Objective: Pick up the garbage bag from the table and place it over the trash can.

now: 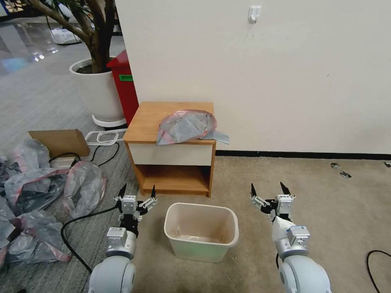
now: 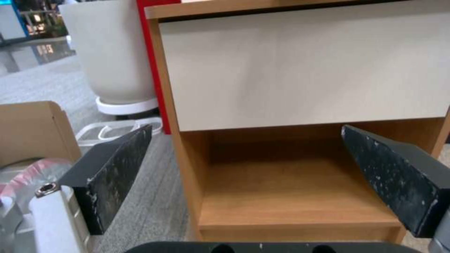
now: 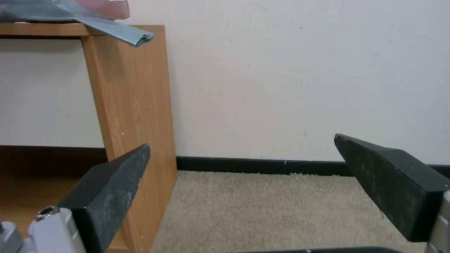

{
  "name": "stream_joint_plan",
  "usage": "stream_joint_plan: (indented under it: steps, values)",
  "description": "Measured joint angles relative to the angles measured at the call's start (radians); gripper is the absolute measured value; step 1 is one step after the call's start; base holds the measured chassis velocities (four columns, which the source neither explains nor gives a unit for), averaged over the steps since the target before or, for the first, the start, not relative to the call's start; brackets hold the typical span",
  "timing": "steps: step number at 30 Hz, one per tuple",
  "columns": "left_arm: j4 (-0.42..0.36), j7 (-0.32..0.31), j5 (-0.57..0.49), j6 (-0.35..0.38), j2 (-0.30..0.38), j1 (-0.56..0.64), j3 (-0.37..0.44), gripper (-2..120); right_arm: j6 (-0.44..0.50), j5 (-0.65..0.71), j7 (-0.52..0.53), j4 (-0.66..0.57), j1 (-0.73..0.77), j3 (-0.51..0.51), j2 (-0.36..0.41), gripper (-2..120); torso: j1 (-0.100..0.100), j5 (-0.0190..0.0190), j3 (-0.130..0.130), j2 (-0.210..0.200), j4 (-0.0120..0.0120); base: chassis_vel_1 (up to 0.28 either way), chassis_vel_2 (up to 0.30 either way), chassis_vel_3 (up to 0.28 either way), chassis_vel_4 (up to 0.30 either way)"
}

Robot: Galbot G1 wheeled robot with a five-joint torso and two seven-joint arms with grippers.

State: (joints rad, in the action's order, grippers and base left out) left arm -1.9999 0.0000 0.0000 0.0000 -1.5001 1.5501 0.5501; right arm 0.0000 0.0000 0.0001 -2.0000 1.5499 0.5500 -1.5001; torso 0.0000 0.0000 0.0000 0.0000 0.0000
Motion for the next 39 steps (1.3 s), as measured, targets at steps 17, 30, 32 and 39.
stream_joint_plan:
  steps: [17, 30, 32, 39]
  values:
    - [0.0, 0.0, 0.0, 0.0, 0.0, 0.0, 0.0, 100, 0.0, 0.0, 0.0, 0.0, 0.0, 0.0, 0.0, 100, 0.0, 0.0, 0.0, 0.0, 0.0, 0.0, 0.0, 0.0, 0.0]
    - [0.0, 0.0, -0.001, 0.0, 0.001, 0.0, 0.0, 100, 0.0, 0.0, 0.0, 0.0, 0.0, 0.0, 0.0, 100, 0.0, 0.0, 0.0, 0.0, 0.0, 0.0, 0.0, 0.0, 0.0]
    - [0.0, 0.0, -0.003, -0.001, 0.004, 0.002, 0.003, 100, 0.001, 0.0, 0.0, -0.004, 0.003, 0.0, 0.0, 100, 0.0, 0.0, 0.0, 0.0, 0.0, 0.0, 0.0, 0.0, 0.0]
    - [-0.059, 0.02, -0.117, -0.084, 0.121, 0.095, 0.137, 100, 0.05, 0.016, 0.016, -0.153, 0.105, 0.003, -0.025, 100, 0.0, -0.0008, 0.0, 0.0, -0.0003, 0.0, 0.0, 0.0, 0.0]
